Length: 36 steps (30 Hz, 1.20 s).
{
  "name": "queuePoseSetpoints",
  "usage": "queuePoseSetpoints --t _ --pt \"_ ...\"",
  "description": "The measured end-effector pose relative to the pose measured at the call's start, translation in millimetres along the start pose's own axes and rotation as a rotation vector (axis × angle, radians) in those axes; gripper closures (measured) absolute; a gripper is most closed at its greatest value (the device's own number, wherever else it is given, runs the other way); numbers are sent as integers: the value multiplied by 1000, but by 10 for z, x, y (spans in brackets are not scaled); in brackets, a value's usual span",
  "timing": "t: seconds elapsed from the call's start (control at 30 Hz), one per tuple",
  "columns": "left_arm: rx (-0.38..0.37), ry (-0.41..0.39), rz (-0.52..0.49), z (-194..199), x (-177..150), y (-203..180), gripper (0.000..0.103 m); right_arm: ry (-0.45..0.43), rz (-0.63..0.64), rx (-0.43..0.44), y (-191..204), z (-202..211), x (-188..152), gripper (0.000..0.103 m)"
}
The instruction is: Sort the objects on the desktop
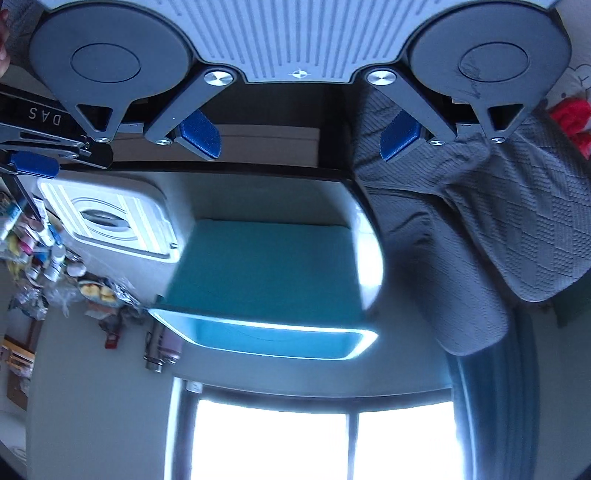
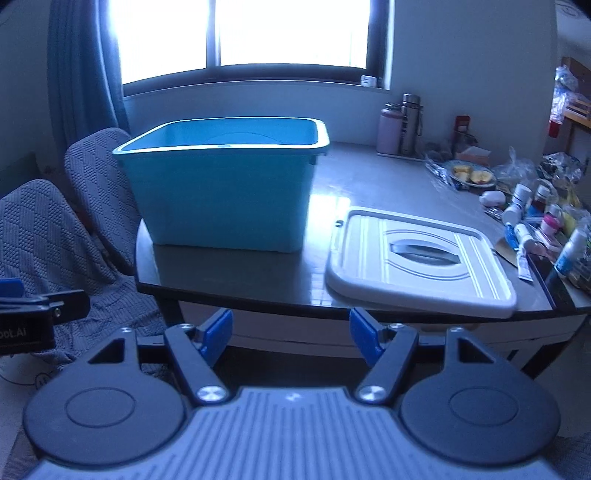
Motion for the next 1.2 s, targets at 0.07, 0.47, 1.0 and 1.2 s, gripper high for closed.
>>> queuePoseSetpoints --t 0.07,0.47,1.0,1.2 --pt "-12 7 -11 -78 1 -107 8 2 -6 -16 -124 -30 -15 33" --pt "-59 37 -45 -644 31 -925 8 28 -37 -53 -882 -380 -9 33" --pt "-86 69 -46 -1508 88 -1920 8 78 -19 -89 -1829 -991 -21 33" --pt "-81 90 -52 -1707 123 -2114 8 107 -41 -104 -2079 -1202 -57 33"
Point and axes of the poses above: each gripper's, at about its wrist camera, not at the fingertips, and z roughly against the way its jaws point, y to its left, x to its top, the point moved 6 cm from there along -z, roughly the way its jaws point, and after that the axes turned 15 degrees about -x, right-handed, at the moved point
